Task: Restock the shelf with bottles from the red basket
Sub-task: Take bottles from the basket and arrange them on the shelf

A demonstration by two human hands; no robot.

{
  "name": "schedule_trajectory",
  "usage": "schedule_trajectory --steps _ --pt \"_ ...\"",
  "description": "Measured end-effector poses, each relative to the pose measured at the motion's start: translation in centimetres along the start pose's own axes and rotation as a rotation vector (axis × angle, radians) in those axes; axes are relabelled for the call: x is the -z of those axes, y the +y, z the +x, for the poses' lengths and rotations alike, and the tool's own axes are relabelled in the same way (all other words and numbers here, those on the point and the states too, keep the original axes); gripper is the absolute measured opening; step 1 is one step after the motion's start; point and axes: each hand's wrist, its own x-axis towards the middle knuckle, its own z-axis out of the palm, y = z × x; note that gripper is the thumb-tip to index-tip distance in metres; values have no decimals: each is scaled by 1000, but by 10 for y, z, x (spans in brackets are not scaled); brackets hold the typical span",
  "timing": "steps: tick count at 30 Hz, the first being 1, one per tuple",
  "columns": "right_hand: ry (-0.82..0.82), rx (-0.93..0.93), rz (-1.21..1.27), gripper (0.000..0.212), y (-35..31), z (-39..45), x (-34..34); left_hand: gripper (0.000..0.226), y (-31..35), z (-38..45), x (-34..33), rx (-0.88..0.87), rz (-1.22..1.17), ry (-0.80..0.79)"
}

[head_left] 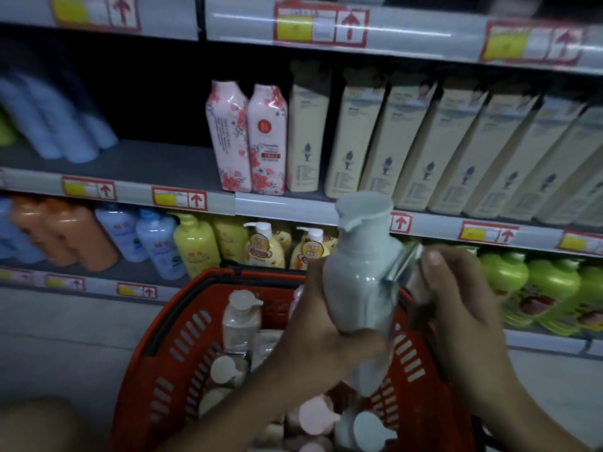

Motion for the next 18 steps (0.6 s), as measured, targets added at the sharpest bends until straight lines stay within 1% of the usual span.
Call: schedule_trajectory --steps 2,3,5,6,11,14,16,18 --pt "-92 64 -12 61 1 -11 -4 85 20 9 7 26 -44 22" --pt "-123 130 -100 61 0 -14 -6 82 29 13 11 54 -84 50" --pt "-132 265 -274 63 -5 -17 -9 74 46 20 19 108 -177 83" --pt "-118 289 -311 65 -10 -16 -12 71 55 22 23 118 -212 78" --pt "-138 239 -289 86 -48 -12 -27 57 105 24 39 88 -277 12" --pt "-60 240 -283 102 -73 -10 -38 48 134 24 40 49 -266 19" --pt "-13 262 -302 105 -90 -5 -42 50 153 27 41 6 -244 32" --pt "-24 244 -320 98 -106 3 -43 62 169 30 40 -28 -212 25"
